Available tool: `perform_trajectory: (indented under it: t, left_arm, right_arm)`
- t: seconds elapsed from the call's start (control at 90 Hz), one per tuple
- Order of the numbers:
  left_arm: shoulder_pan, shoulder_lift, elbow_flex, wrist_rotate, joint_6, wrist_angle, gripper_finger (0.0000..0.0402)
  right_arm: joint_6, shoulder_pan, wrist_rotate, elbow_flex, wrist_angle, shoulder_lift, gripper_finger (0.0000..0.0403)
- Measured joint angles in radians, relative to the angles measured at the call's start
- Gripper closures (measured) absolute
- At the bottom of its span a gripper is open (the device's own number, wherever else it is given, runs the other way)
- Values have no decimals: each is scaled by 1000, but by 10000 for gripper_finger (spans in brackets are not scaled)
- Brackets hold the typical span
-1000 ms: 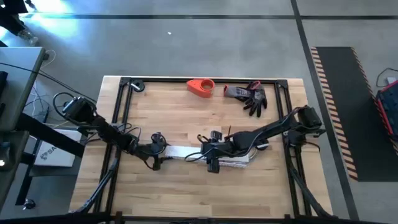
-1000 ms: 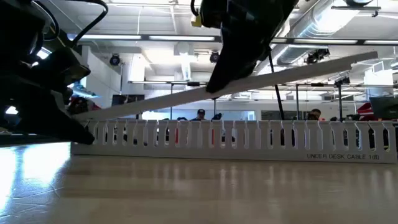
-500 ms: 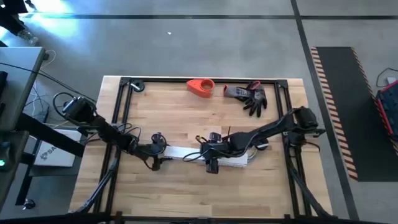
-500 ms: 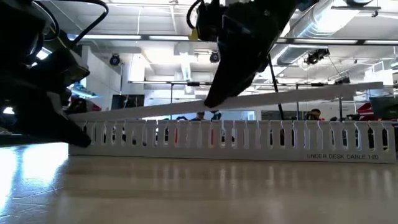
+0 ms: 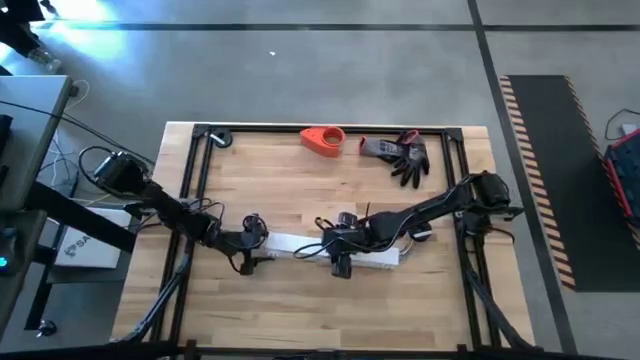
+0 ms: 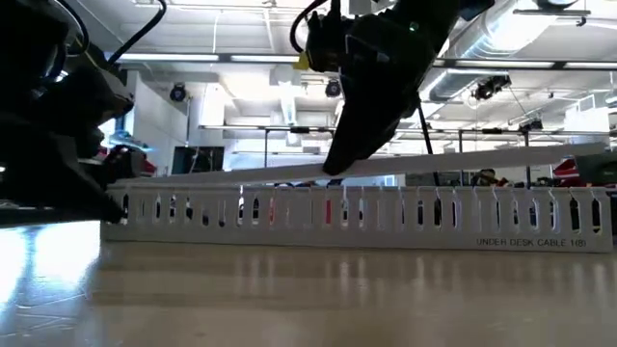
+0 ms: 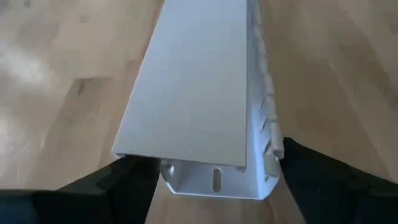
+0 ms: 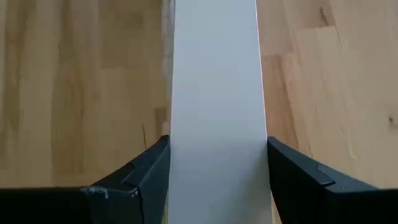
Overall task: Ziptie cables
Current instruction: Close the white cable duct
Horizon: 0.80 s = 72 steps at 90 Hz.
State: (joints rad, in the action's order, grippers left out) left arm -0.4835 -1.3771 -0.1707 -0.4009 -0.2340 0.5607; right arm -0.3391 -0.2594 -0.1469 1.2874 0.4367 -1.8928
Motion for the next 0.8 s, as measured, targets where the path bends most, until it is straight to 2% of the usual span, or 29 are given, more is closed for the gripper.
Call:
perform_trajectory:
  t: [0.167, 0.378, 0.8]
  left_arm:
    - [0, 18, 0, -4, -29, -19, 99]
    - [-5, -26, -1, -24, -71, 23, 102]
    - [-37, -110, -1, -42, -73, 83, 175]
  right_arm:
    - [8, -2, 7, 49, 2, 0, 199]
    - [26, -3, 18, 53, 12, 2, 200]
    - [-27, -2, 27, 52, 16, -32, 200]
